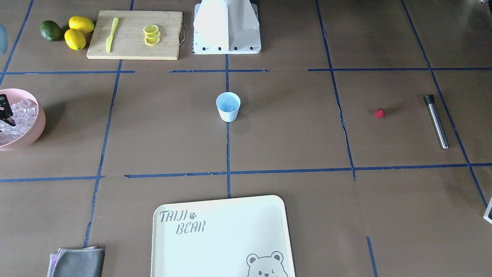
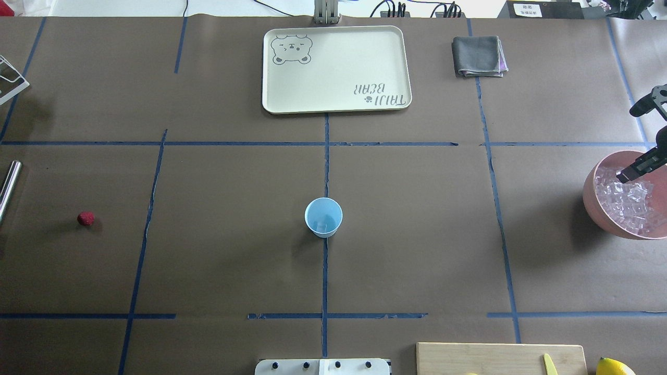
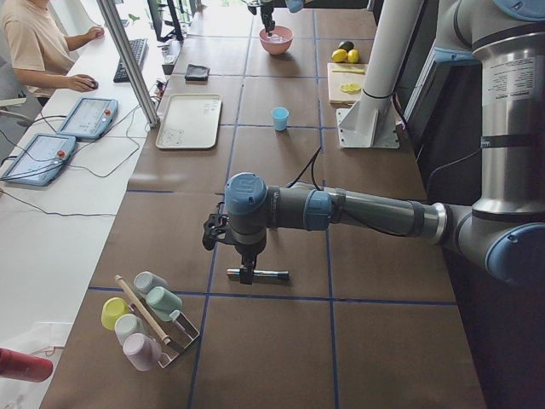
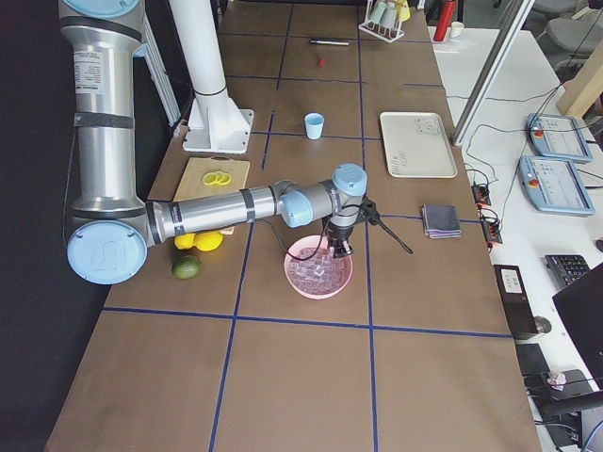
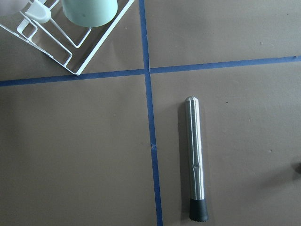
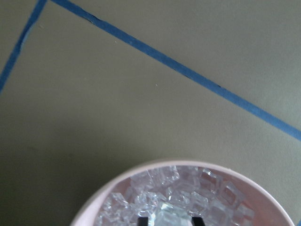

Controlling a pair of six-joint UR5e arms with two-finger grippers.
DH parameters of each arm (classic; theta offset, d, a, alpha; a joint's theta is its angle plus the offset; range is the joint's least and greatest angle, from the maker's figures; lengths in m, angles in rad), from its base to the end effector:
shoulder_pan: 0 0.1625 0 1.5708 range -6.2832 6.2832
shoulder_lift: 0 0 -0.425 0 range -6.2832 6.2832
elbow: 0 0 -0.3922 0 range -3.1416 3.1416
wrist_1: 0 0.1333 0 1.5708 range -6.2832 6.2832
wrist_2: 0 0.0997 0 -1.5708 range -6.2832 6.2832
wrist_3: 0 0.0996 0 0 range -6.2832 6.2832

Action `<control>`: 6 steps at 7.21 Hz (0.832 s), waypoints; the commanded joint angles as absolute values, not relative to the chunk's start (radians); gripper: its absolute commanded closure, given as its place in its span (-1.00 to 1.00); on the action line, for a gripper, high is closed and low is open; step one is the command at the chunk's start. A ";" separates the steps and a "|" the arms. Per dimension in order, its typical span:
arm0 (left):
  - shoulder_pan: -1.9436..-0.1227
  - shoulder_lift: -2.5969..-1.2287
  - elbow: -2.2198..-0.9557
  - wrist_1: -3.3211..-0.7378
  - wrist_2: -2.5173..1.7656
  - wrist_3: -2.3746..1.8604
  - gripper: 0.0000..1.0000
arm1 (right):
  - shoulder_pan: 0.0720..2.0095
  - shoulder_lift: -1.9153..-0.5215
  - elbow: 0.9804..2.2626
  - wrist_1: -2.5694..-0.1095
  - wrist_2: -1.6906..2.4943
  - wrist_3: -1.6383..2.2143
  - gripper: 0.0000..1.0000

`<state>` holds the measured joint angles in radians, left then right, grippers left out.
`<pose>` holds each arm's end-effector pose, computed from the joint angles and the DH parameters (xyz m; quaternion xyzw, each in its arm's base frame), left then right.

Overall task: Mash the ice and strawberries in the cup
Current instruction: 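Carry the second ice cube with the right gripper over the cup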

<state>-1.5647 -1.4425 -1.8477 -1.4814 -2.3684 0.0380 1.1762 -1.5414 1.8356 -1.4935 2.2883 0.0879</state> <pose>-0.0594 -0.4375 0.5895 0.0335 0.3877 0.0318 0.9206 -0.1327 -0.4950 0.5073 0.0855 -0.3764 -0.2046 0.8995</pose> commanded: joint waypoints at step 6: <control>-1.565 -1.436 -1.853 -1.482 -2.379 0.037 -1.00 | 0.756 -1.113 1.964 -1.532 2.213 1.244 1.00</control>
